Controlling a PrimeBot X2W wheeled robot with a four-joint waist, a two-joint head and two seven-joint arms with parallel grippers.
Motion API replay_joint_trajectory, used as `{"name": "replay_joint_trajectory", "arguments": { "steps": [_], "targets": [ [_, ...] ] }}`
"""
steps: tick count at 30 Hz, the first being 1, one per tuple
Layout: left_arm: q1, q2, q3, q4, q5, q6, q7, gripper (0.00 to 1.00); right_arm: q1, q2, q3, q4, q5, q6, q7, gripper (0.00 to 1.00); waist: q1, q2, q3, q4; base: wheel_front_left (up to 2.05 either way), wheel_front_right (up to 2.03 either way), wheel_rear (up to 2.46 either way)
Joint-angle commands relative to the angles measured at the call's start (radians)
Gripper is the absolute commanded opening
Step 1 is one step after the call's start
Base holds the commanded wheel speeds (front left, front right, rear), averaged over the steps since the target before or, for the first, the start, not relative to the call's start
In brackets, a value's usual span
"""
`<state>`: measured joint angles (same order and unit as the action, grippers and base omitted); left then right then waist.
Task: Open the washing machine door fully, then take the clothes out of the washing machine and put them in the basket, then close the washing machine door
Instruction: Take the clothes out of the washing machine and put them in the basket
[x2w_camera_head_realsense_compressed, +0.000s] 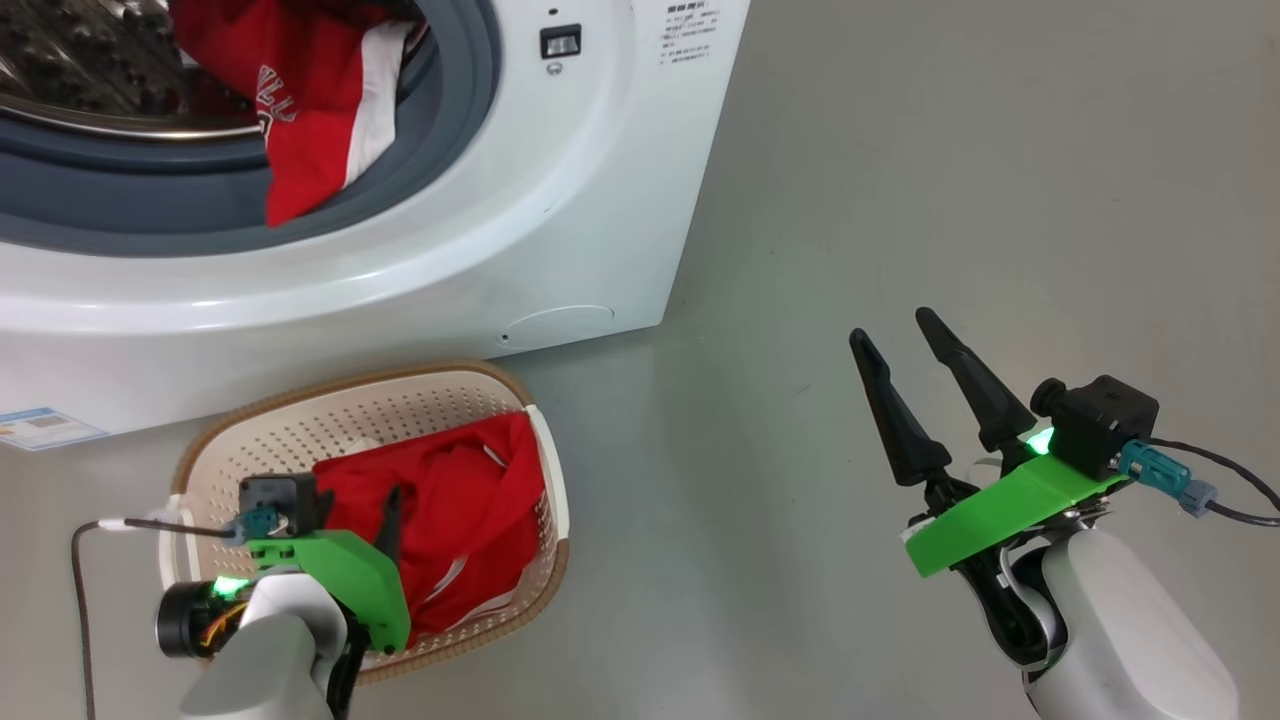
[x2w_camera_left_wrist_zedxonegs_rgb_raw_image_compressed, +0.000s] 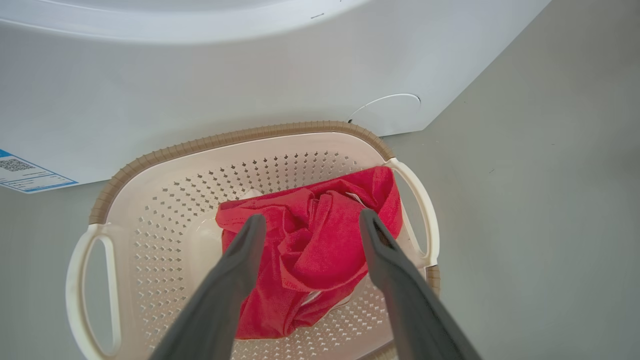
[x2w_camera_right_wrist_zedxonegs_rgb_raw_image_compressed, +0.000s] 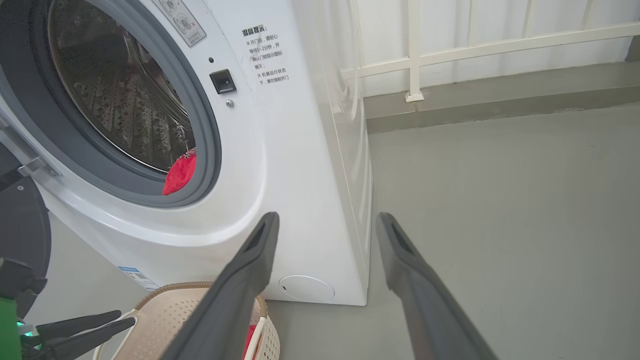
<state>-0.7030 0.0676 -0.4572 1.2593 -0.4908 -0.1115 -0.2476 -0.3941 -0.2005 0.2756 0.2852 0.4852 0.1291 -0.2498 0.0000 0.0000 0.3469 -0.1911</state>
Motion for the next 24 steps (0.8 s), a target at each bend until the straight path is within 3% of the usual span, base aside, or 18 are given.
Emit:
{"name": "replay_joint_trajectory", "arguments": {
  "steps": [1,9,24],
  "targets": [
    [-0.015,0.031,0.018,-0.004,-0.012,-0.008,-0.012,1.00,-0.002,0.003,0.013,-0.020,0.001,0.002,-0.012,1.00,0.0000,0.0000,-0.006,0.002,0.00,0.00,0.00],
    [0.003,0.040,0.029,-0.040,-0.016,-0.013,-0.014,1.00,0.008,0.003,0.013,-0.015,0.001,0.002,-0.012,1.00,0.0000,0.0000,-0.036,0.037,0.00,0.00,0.00],
    [0.103,0.080,0.101,-0.242,0.027,-0.007,-0.014,1.00,0.044,-0.006,0.017,0.001,0.012,0.002,-0.012,1.00,0.0000,0.0000,-0.122,0.103,0.00,0.00,0.00]
  ]
}}
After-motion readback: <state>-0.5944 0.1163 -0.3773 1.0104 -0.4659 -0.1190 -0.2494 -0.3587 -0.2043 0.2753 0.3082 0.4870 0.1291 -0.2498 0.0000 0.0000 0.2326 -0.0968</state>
